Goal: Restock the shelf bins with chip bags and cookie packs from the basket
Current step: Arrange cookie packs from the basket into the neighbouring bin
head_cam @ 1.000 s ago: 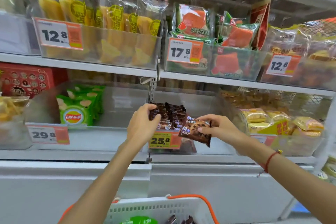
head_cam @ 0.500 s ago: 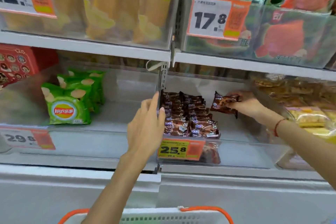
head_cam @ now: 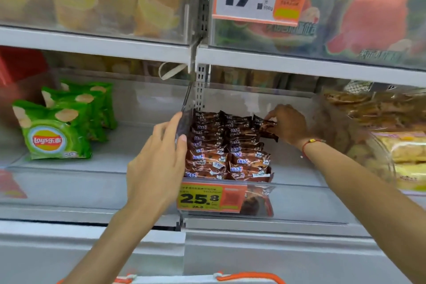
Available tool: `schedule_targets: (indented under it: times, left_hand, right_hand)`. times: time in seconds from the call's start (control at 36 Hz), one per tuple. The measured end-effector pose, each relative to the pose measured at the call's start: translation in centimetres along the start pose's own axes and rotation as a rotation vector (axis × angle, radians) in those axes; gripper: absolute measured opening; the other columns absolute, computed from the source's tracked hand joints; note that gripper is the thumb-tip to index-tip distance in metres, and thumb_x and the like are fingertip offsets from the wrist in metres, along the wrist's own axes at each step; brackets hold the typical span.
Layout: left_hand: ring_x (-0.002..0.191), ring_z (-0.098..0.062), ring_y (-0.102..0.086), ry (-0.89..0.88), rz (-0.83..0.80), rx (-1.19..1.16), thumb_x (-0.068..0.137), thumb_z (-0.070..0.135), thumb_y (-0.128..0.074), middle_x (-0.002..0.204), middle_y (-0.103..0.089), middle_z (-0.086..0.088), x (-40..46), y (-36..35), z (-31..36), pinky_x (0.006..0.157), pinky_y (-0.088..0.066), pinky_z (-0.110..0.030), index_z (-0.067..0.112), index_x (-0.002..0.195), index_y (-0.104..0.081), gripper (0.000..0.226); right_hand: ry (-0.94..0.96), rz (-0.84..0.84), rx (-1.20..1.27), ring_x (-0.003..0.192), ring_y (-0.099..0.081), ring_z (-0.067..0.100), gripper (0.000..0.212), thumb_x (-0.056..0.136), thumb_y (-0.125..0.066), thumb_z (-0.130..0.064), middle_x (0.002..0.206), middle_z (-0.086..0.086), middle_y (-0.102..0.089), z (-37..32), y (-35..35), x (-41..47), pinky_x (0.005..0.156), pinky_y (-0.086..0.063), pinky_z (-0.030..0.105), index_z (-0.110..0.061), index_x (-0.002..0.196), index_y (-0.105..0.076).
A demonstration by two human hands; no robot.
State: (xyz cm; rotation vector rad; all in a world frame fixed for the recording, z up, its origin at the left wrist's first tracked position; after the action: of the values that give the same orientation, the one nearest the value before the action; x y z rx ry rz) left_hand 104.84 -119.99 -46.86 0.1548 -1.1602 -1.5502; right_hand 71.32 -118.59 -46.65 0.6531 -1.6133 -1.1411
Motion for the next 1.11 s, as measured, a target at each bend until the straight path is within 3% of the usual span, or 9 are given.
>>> schedule_targets:
  times: [0.14,0.44,0.67,0.78,0.97,1.11]
  left_hand:
    - [0.098,-0.014,-0.055,-0.001,-0.003,0.003,0.097,0.043,-0.016,0.133,-0.04,0.015,0.0,0.1,0.0,0.061,-0.034,-0.031,0.04,0.147,-0.018,0.05]
    - [0.097,-0.014,-0.056,-0.021,-0.001,0.038,0.093,0.046,-0.009,0.133,-0.038,0.016,-0.1,0.0,-0.1,0.058,-0.035,-0.03,0.039,0.149,-0.015,0.057]
    - [0.094,-0.014,-0.056,-0.024,0.02,0.077,0.098,0.042,-0.015,0.131,-0.038,0.015,-0.1,0.0,0.0,0.05,-0.027,-0.029,0.037,0.149,-0.015,0.051]
    - [0.097,-0.014,-0.057,-0.033,0.018,0.066,0.099,0.041,-0.015,0.133,-0.039,0.014,-0.1,0.1,0.0,0.054,-0.032,-0.028,0.036,0.149,-0.016,0.05]
    - [0.105,-0.017,-0.056,-0.026,-0.005,0.02,0.101,0.041,-0.016,0.137,-0.04,0.009,-0.1,0.4,0.2,0.062,-0.037,-0.03,0.033,0.149,-0.018,0.049]
    - [0.111,-0.018,-0.054,-0.026,-0.028,-0.033,0.101,0.046,-0.017,0.14,-0.039,0.007,-0.1,0.7,0.2,0.065,-0.039,-0.031,0.032,0.149,-0.019,0.05]
  right_hand:
    - [0.079,-0.007,-0.103,0.107,-0.053,0.028,0.028,0.086,-0.069,-0.016,0.11,0.01,-0.065,-0.4,0.0,0.5,0.08,-0.045,0.037,-0.014,0.113,-0.068]
    - [0.087,0.001,0.007,0.106,-0.052,0.028,0.027,0.086,-0.069,-0.018,0.111,0.01,-0.067,-0.7,-0.5,0.7,0.082,-0.042,0.035,-0.017,0.113,-0.07]
    - [0.073,-0.155,0.001,0.113,-0.046,0.025,0.035,0.087,-0.068,-0.018,0.119,0.007,-0.064,-1.5,0.6,0.4,0.083,-0.041,0.034,-0.018,0.122,-0.064]
    - [0.009,-0.23,0.06,0.124,-0.046,0.026,0.04,0.086,-0.069,-0.015,0.131,0.006,-0.058,-2.0,2.9,-0.8,0.092,-0.041,0.035,-0.021,0.125,-0.061]
    - [-0.059,-0.254,0.104,0.121,-0.05,0.026,0.032,0.089,-0.065,-0.019,0.133,0.005,-0.056,-3.7,6.8,-4.6,0.095,-0.04,0.032,-0.021,0.12,-0.064]
    - [-0.039,-0.239,0.19,0.112,-0.058,0.019,0.038,0.088,-0.064,-0.017,0.128,0.003,-0.061,-5.5,8.7,-8.6,0.093,-0.046,0.029,-0.018,0.126,-0.061]
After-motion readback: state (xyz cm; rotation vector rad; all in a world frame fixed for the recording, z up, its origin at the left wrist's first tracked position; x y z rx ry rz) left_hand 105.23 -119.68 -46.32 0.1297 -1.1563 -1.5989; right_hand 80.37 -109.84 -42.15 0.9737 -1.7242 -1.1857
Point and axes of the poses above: each hand's wrist, its own x-axis towards the middle knuckle, its own y-axis out of the back of the hand, z = x × y, the point moved 2 cm from there along x, towards the middle knuckle
